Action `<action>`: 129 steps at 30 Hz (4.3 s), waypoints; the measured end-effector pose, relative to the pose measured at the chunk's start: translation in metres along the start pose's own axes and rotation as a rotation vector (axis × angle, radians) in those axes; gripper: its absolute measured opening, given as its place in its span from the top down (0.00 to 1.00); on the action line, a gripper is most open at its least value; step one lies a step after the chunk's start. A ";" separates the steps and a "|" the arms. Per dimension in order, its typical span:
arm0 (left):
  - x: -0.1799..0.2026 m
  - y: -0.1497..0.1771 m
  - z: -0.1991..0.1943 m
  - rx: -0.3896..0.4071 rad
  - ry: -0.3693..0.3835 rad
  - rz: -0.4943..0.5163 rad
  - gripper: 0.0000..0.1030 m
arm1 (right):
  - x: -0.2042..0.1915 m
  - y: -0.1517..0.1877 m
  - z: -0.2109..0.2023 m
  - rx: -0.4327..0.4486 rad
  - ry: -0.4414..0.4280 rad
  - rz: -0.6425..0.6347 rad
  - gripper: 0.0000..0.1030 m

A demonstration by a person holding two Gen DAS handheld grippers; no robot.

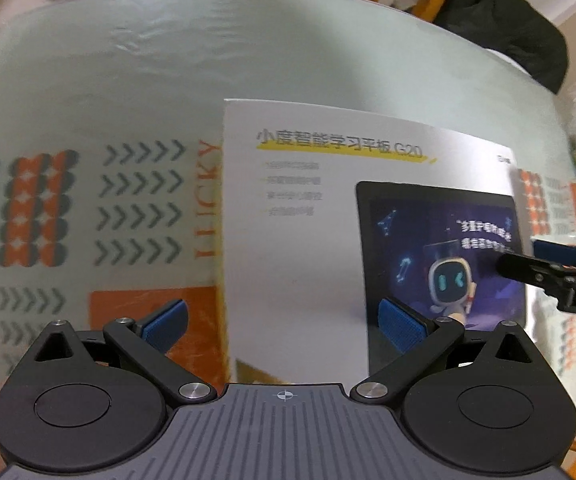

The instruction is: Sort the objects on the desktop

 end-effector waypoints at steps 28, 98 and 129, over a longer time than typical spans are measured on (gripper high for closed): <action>-0.028 -0.009 0.022 -0.018 0.266 -0.041 0.00 | 0.038 -0.013 0.043 -0.164 -0.448 0.115 0.00; -0.004 0.017 -0.051 0.097 0.034 0.014 0.00 | -0.052 -0.032 -0.016 0.019 -0.020 -0.081 0.00; -0.007 0.051 -0.054 0.156 -0.049 0.027 0.00 | -0.067 0.022 -0.029 0.007 0.021 -0.022 0.00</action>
Point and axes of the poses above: each gripper's, at about its wrist camera, not at the fingertips, and z roughly the way its jaws point, x to its right, y to its underside, the point moved 6 cm from there along z, roughly the way its jaws point, and after that the axes turned 1 degree about y, right-handed, at the moved point
